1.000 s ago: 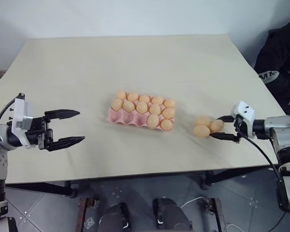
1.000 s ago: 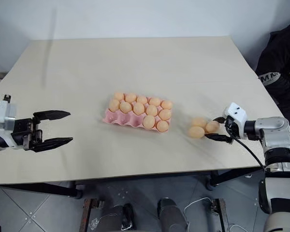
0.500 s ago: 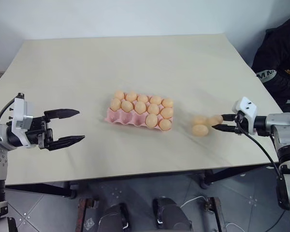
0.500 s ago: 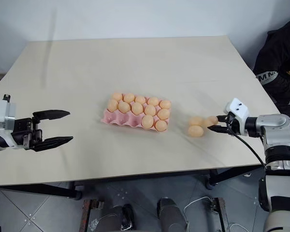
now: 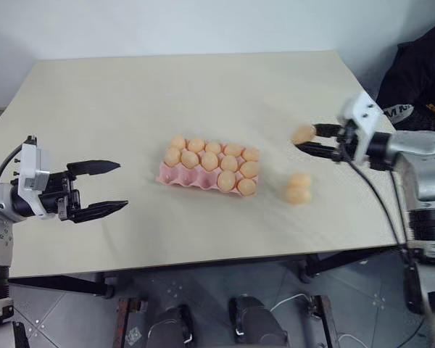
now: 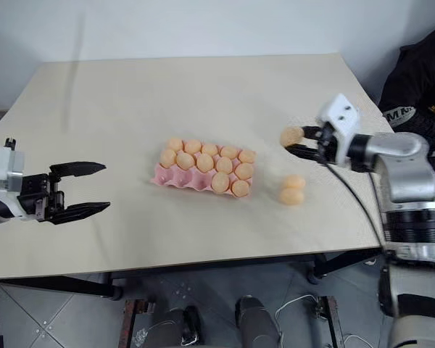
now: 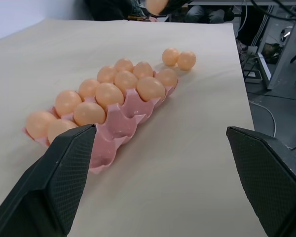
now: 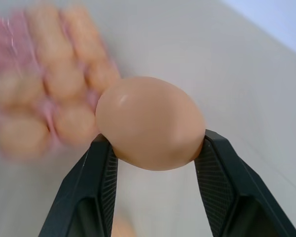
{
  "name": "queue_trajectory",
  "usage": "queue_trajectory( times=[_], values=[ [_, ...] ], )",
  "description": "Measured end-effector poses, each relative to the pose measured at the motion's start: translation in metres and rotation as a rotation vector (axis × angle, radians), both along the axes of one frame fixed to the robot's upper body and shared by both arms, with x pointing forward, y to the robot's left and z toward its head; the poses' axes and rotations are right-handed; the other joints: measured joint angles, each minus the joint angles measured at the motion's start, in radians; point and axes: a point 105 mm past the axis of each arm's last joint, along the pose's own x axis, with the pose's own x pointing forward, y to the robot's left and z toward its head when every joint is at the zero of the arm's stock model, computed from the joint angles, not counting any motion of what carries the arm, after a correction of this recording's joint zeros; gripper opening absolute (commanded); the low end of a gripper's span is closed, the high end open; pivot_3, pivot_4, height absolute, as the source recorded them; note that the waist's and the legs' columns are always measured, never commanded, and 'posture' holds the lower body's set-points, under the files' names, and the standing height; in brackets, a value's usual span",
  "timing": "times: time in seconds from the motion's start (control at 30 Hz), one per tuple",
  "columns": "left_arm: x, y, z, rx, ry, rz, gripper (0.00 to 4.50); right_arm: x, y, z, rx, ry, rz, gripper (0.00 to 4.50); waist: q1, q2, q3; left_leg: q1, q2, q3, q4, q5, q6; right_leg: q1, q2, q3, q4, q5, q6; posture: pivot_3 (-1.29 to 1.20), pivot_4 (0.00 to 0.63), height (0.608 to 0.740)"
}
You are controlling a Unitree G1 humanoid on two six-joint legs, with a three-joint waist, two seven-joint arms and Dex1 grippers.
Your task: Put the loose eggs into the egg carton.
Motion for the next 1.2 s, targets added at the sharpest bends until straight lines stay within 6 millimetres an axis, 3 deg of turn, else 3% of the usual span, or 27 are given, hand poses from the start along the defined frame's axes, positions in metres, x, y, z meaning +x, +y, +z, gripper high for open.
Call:
queue_trajectory(
  times=[0.3,0.43,0.67,1.0,1.2],
  values=[
    [0.001,0.001,-0.002,-0.006,0.011,-0.020,4.50,-0.005,0.104,-0.032,0.039,0.098,0.050,1.90,0.001,-0.001,0.000,-0.003,0.000,0.001,-0.002,0.002,0.004,-0.003,0.000,-0.001,-0.001,0.000,0.000,0.00,0.150,0.740],
    [0.001,0.002,-0.002,-0.004,0.011,-0.022,4.50,-0.002,0.131,-0.030,0.021,0.076,0.051,1.90,0.001,-0.001,-0.001,-0.003,0.000,0.001,-0.002,0.002,0.004,-0.003,0.001,-0.001,-0.001,0.000,0.000,0.00,0.150,0.740],
    [-0.009,0.011,-0.011,-0.004,0.029,0.027,4.50,-0.008,0.156,-0.050,-0.031,0.127,0.094,1.90,-0.001,-0.002,-0.001,-0.003,0.000,0.001,-0.004,0.002,0.004,-0.003,0.001,-0.001,-0.003,0.000,0.000,0.00,0.150,0.740],
    [-0.017,0.012,-0.009,-0.001,0.008,0.056,4.50,-0.009,0.162,-0.075,-0.133,0.141,0.115,1.90,-0.002,-0.003,-0.002,-0.003,0.000,0.001,-0.006,0.002,0.003,-0.003,0.001,-0.002,-0.005,0.000,0.000,0.00,0.150,0.740],
    [-0.017,0.015,-0.009,-0.008,0.006,0.079,4.50,-0.007,0.161,-0.076,-0.163,0.102,0.125,3.91,-0.005,-0.003,-0.002,-0.002,0.000,0.001,-0.007,0.002,0.002,-0.003,0.001,-0.002,-0.006,0.000,-0.001,0.00,0.150,0.740]
  ],
)
